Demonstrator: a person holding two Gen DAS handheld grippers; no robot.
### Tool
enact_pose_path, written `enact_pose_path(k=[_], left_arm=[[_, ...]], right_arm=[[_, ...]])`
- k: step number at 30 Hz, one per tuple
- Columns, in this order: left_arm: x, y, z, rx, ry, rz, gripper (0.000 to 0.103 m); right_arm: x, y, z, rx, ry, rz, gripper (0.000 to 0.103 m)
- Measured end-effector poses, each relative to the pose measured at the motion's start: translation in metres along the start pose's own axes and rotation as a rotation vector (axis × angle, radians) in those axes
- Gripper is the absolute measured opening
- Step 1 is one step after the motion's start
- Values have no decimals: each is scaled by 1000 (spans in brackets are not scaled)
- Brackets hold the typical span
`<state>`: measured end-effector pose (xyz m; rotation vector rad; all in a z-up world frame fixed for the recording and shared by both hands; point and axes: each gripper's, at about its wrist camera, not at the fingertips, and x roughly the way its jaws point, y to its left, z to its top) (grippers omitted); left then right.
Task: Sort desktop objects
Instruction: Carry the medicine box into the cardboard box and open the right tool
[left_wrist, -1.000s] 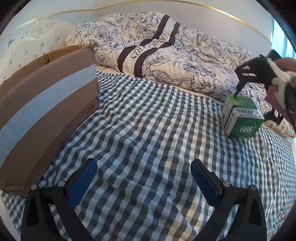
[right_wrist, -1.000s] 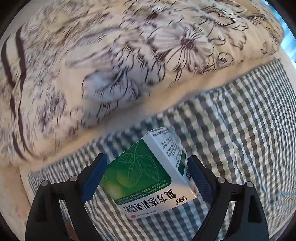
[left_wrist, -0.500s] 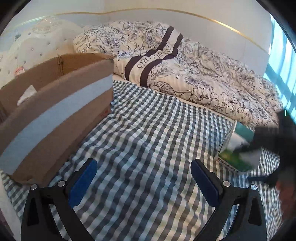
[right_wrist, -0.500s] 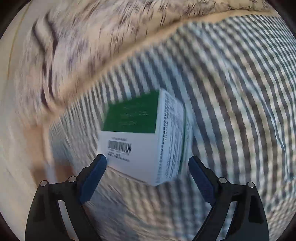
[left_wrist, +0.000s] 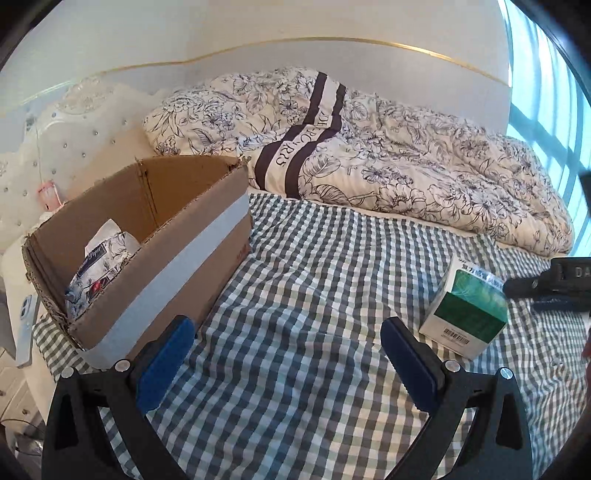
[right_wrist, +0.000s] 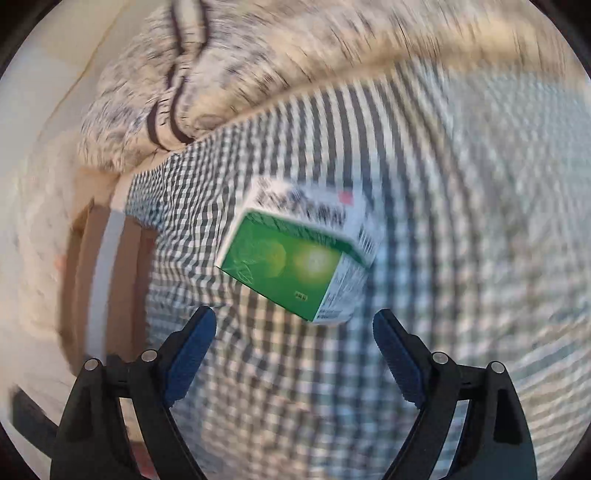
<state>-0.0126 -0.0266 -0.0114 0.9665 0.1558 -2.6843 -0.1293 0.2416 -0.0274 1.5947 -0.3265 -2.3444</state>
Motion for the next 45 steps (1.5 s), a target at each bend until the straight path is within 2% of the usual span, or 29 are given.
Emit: enact_pose_path(k=[2,5,8,11,13,16,19,24,27,29,30,34,36,39,45], left_arm=[[-2,-2,0,5,1,-7,103],[-3,-5,-3,24,3,-8,103],[0,-7,-5,43,11,-9,103],[5,-6,-7,49,26,-1,103],[11,-6,-8,50,56,6,103],[18,-9,-10,58,79,34,103],[26,-14,-14,76,89,42,103],[40,-19,-23,95,123,52,103],[43,-19,-27,105,129,38,103],[41,-20,-28,112,120,17,103],[40,-21,-28,116,122,16,103],[29,-22,-22,117,122,13,103],[18,-18,-15,116,112,17,103],[-5,-8,-1,106,72,34,103],[-46,32,27,99,15,51,103]], right_arm=[[-15,22,12,-215,-55,-74,87],[-11,42,34,-469,6,-104,89],[6,46,55,-554,131,-160,89],[18,59,52,-702,238,-184,89],[24,68,45,-800,259,-227,89],[34,78,37,-913,285,-248,89],[57,77,39,-984,314,-294,89],[104,56,48,-915,376,-289,89],[128,40,47,-816,375,-302,89],[130,32,43,-722,333,-323,89],[125,32,41,-688,302,-329,85],[90,39,22,-604,213,-304,81],[72,44,9,-557,224,-280,81],[47,58,-6,-564,242,-230,81],[-11,114,-19,-528,152,-160,81]])
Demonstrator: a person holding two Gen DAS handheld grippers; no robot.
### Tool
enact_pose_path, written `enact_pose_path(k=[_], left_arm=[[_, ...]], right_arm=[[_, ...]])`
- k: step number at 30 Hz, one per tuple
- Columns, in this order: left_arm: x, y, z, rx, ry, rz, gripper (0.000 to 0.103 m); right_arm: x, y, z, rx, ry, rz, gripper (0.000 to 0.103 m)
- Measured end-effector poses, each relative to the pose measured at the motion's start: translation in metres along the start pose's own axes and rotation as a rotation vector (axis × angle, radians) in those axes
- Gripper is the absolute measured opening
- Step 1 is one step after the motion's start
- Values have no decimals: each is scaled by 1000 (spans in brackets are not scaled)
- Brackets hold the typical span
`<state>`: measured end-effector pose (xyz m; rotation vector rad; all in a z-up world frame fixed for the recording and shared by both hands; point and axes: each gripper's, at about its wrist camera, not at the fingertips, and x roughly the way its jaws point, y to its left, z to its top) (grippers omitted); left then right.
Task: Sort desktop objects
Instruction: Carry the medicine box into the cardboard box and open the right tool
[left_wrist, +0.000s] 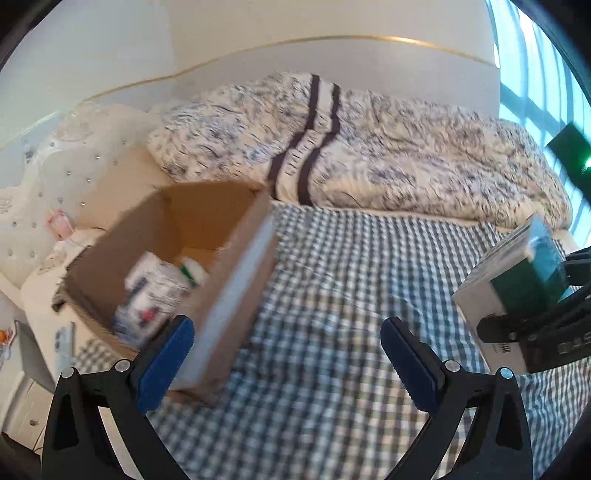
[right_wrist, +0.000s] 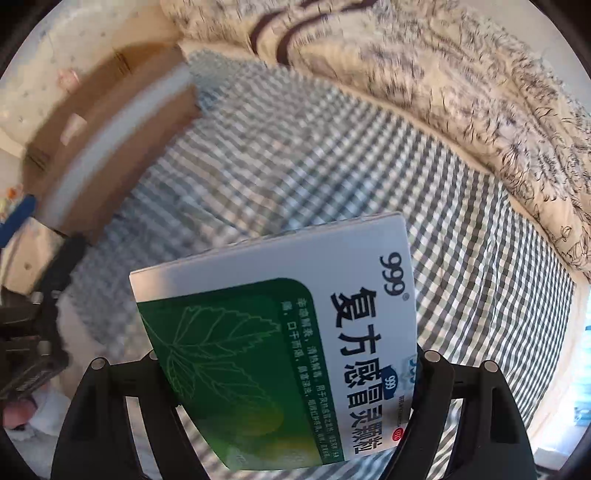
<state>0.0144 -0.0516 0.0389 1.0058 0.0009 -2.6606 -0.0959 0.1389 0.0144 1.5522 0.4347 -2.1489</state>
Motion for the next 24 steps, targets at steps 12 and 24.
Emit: enact_pose_path(k=[12,24], left_arm=[[-9,130,18,-58,6,96,103],[17,167,-1,-125,58,63,103]], right_arm=[[-50,148,70,125,-276,237,82],[-11,237,142,167,-402,76,103]])
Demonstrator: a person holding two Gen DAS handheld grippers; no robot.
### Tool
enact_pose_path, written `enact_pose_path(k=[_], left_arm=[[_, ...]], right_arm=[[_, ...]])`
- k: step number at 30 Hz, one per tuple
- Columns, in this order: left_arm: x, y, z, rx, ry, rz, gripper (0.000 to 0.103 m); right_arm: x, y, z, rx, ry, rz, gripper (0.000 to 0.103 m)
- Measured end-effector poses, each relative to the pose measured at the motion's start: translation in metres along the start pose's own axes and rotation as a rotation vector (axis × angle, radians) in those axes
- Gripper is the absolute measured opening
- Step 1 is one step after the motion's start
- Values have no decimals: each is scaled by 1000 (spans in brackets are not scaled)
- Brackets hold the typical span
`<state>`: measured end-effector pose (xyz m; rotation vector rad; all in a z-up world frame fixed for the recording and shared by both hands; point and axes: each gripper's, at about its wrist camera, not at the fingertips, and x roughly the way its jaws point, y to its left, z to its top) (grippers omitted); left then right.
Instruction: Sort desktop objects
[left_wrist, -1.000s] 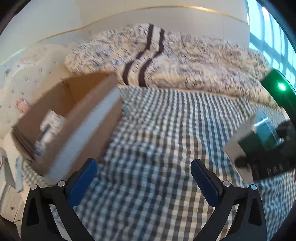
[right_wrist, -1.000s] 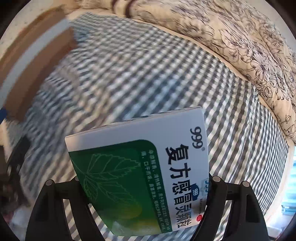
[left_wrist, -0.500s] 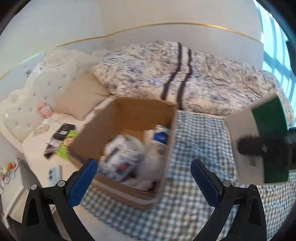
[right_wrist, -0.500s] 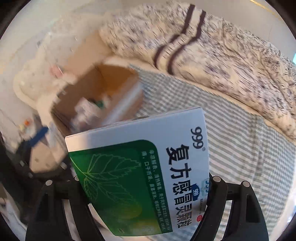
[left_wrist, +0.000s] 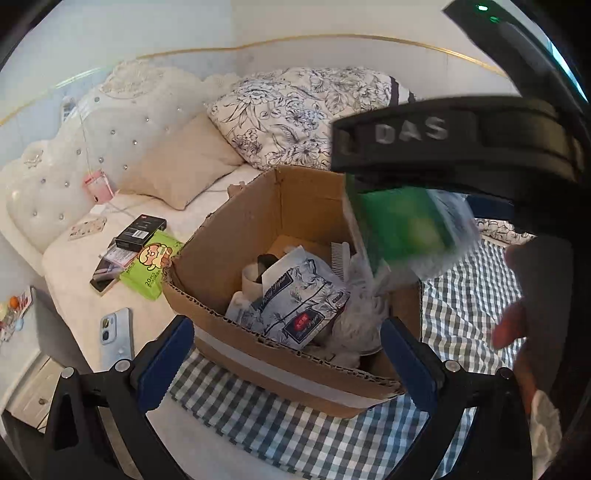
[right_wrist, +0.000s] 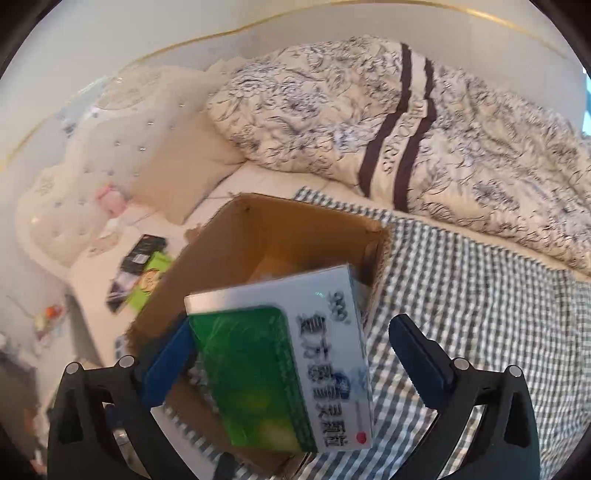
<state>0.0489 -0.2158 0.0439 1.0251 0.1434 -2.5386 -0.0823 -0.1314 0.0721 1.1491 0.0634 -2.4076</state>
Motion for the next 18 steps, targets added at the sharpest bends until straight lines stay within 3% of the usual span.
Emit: enact_pose_path(k=[4,8,13,16,18], left_arm=[[-5,-5,-1,15,-7,-33,103],[-21,-20,-7,44,-36,-74,103],[-39,-43,-19,62,-61,-138,103],[-45,-61,-26,96,-44,-136,103],[-50,-69,-28,116,-48,-119,103]], right_arm=[[-20,-13,-10,8,-46,-17,103],[-72,-52,-33,60,-145,-88,103],[-125,-97,-100,110,-195,-211,103],[-135,-118,-141,136,-179,-283,103],[-135,-134,-161,183,-147,-276,103]])
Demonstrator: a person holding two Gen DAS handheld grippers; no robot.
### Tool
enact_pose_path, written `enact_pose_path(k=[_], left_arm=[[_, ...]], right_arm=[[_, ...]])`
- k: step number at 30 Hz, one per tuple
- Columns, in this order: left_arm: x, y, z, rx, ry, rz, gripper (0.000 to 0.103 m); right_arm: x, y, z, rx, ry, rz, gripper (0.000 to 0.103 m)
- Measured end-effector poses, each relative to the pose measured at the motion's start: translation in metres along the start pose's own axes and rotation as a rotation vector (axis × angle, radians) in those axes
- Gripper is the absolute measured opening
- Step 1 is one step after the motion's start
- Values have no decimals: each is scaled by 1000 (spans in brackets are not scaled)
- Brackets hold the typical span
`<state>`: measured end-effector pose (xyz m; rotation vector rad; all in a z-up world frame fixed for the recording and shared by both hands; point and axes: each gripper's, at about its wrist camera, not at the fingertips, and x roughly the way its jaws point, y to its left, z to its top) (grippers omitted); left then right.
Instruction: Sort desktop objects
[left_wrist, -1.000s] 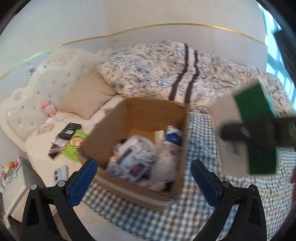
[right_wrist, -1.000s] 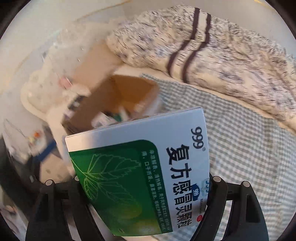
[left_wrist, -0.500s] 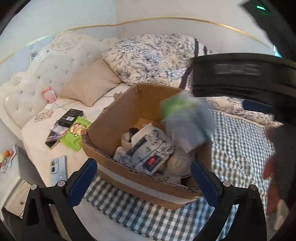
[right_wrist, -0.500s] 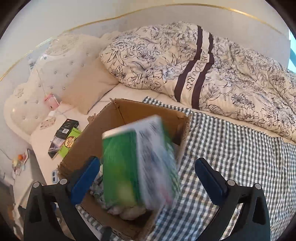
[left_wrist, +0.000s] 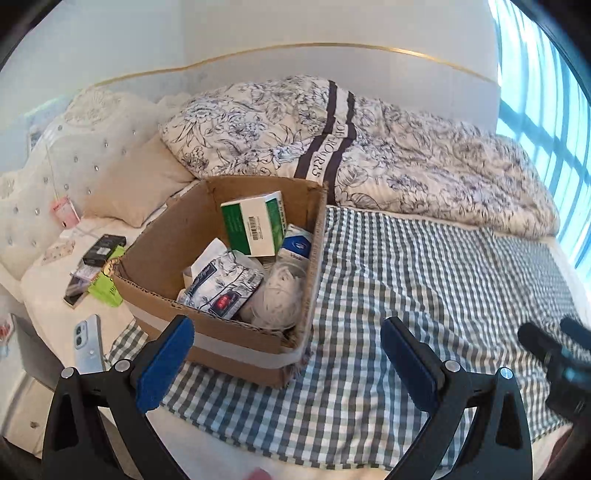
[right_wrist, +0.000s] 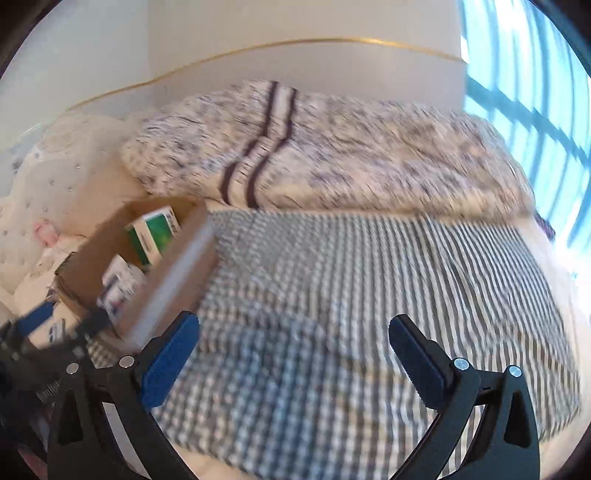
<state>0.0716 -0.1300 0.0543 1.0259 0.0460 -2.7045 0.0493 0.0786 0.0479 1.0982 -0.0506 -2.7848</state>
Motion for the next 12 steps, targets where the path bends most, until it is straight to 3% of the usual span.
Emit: enact_pose_path(k=[3,9,12], left_arm=[[-5,-7,1,3,-3,-1,103],[-3,-9,0,-37,29,-57,103],[-7,-14,-2,-15,0,-22,103]], right_arm=[[3,-19,-15,40,50,6,103],[-7,-30,-18,46,43,-9,103],[-8,-31,-18,58,34,-8,103]])
